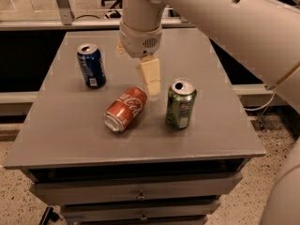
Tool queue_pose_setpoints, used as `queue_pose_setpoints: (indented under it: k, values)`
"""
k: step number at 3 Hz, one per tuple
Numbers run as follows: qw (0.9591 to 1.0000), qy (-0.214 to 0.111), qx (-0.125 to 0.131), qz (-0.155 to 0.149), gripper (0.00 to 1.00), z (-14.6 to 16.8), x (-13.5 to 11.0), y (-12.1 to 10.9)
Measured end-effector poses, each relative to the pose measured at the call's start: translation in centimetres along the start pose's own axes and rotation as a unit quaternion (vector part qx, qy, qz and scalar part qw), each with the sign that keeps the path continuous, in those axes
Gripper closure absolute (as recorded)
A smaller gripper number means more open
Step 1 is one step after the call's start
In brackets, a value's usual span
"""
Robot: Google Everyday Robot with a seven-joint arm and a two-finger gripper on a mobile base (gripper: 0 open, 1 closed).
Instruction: Place coke can upright
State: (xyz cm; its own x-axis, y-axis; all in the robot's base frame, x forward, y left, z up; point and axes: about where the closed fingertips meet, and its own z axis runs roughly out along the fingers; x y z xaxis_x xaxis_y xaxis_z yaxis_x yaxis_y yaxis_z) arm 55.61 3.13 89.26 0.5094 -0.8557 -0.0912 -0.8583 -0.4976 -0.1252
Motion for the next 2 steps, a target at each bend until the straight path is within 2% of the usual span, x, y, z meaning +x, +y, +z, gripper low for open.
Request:
queue_pose_setpoints:
  k: [2]
  values:
    - [0.9998,-0.017,-0.013,0.0,0.0,1.4,-1.21,-0.24]
